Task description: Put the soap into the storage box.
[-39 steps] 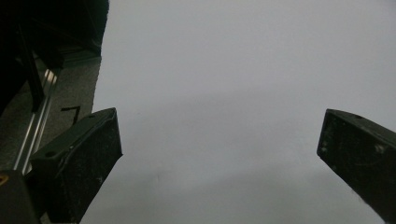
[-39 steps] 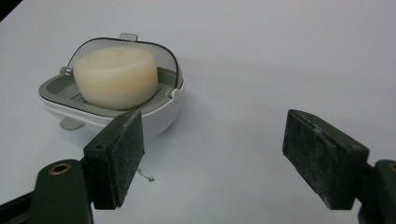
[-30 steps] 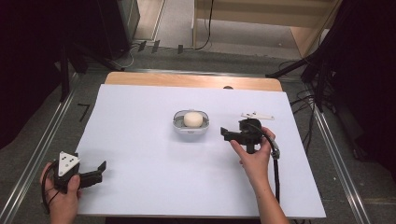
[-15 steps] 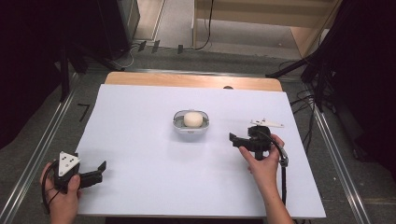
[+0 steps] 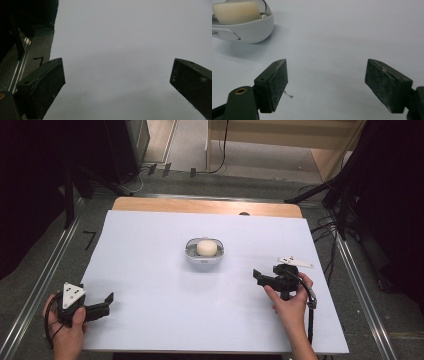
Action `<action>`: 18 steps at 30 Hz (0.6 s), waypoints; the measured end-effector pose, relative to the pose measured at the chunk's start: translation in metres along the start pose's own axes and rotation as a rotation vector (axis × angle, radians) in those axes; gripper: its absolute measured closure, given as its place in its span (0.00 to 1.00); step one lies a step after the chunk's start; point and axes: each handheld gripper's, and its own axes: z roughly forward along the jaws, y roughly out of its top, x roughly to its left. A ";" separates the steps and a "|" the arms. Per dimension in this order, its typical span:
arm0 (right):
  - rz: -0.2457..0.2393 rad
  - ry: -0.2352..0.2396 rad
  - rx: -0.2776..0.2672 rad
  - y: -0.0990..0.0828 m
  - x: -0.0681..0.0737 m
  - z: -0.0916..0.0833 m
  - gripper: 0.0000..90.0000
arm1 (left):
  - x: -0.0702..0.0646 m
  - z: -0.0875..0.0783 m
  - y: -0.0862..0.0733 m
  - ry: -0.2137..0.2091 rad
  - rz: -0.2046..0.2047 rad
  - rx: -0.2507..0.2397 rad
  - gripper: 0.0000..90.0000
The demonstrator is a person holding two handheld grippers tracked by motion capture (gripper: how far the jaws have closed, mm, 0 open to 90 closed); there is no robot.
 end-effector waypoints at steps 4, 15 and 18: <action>-0.002 -0.006 0.003 -0.005 -0.004 -0.002 0.20 | 0.000 0.000 0.000 -0.001 0.001 0.001 0.00; 0.019 -0.008 0.002 -0.019 -0.018 -0.014 0.15 | 0.000 0.000 0.000 -0.001 0.001 0.000 0.00; 0.033 0.025 -0.007 -0.023 -0.026 -0.019 0.15 | 0.000 0.000 0.000 -0.002 0.001 0.000 0.00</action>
